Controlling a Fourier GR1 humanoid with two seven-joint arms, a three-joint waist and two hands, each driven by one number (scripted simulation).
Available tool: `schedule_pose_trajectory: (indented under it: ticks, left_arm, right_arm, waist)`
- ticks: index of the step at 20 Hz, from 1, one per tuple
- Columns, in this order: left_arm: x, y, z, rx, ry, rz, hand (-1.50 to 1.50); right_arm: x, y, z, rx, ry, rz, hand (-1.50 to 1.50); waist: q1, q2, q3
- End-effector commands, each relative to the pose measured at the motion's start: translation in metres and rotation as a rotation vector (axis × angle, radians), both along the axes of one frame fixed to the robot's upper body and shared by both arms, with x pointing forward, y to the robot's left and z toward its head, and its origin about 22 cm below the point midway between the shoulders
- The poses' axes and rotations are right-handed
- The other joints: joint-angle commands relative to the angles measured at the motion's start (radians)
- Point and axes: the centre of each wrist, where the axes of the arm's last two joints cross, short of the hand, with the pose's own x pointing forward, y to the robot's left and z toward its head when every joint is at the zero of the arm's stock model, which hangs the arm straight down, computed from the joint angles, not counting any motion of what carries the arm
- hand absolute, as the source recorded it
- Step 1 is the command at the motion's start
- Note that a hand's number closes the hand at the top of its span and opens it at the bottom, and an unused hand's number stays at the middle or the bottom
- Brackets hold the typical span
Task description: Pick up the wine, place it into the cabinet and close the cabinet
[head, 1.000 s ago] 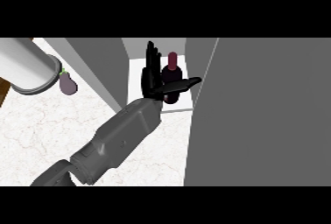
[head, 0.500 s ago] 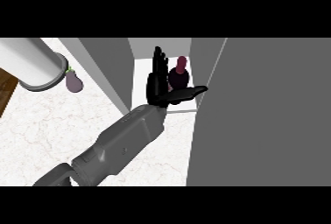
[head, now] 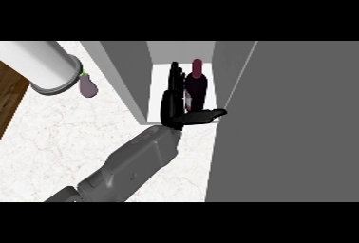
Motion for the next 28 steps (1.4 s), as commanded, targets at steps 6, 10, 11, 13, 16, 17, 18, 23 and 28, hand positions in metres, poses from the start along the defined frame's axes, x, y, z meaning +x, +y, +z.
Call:
schedule_pose_trajectory:
  ticks: [6, 10, 11, 13, 16, 17, 18, 23, 28]
  left_arm:
    - [-0.03, -0.002, -0.016, -0.004, -0.042, -0.021, -1.5]
    - [-0.042, 0.013, -0.003, -0.001, -0.061, -0.057, -1.5]
    - [-0.043, 0.02, -0.006, -0.005, -0.079, -0.055, -1.5]
    - [-0.041, 0.028, 0.012, 0.0, -0.085, -0.114, -1.5]
    - [-0.062, 0.041, 0.019, 0.006, -0.086, -0.186, -1.5]
    - [-0.068, 0.027, 0.013, 0.006, -0.086, -0.15, -1.5]
    - [-0.077, 0.048, 0.006, 0.002, -0.094, -0.186, -1.5]
    - [-0.101, 0.076, 0.021, 0.037, -0.112, -0.238, -1.5]
    - [-0.116, 0.094, 0.037, -0.013, -0.148, -0.289, -1.5]
  right_arm:
    - [-0.008, -0.001, 0.002, -0.009, -0.005, -0.026, -1.5]
    - [-0.008, -0.015, 0.012, -0.009, -0.008, -0.027, -1.5]
    - [-0.004, -0.017, 0.0, -0.017, 0.009, -0.047, -1.5]
    - [-0.006, -0.007, 0.01, -0.003, 0.002, -0.04, -1.5]
    - [0.001, 0.006, 0.001, 0.0, -0.009, -0.061, -1.5]
    - [-0.009, -0.011, 0.009, -0.01, -0.018, -0.047, -1.5]
    - [-0.009, -0.01, 0.006, -0.025, -0.027, -0.046, -1.5]
    - [0.001, -0.007, 0.009, -0.057, -0.021, -0.064, -1.5]
    - [-0.012, -0.03, -0.004, -0.114, -0.013, 0.091, 1.5]
  waist:
    - [0.025, -0.006, 0.0]
    - [0.031, -0.007, 0.0]
    - [0.03, -0.007, 0.0]
    - [0.032, -0.008, 0.0]
    - [0.042, -0.01, 0.0]
    - [0.029, -0.007, 0.0]
    - [0.032, -0.008, 0.0]
    - [0.04, -0.008, 0.0]
    - [0.034, -0.008, 0.001]
